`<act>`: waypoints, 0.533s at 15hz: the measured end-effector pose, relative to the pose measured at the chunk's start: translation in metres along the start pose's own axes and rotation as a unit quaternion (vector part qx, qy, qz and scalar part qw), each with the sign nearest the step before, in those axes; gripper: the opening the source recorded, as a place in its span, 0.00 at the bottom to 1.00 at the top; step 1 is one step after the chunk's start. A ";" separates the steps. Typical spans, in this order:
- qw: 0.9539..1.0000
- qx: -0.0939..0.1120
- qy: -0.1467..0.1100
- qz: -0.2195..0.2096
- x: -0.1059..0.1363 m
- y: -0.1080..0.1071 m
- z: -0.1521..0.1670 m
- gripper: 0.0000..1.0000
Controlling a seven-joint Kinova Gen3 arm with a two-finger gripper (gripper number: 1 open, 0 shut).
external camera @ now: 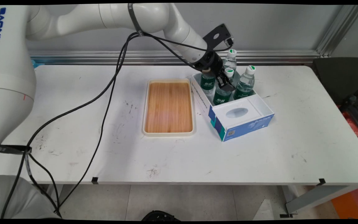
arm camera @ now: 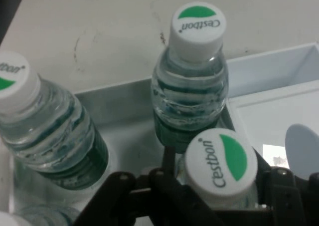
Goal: Place the picked object on the tray
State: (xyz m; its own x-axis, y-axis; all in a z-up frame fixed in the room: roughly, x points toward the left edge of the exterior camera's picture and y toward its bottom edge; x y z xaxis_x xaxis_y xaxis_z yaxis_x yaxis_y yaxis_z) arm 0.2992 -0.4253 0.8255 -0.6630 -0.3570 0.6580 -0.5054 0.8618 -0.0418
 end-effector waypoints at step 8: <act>1.000 0.000 0.005 0.008 0.009 -0.003 -0.009 0.00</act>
State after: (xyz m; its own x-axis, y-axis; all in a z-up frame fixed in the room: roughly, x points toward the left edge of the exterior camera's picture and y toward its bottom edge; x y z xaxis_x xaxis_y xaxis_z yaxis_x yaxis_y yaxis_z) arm 0.2995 -0.4278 0.8386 -0.6657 -0.3396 0.6644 -0.4946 0.8676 -0.0521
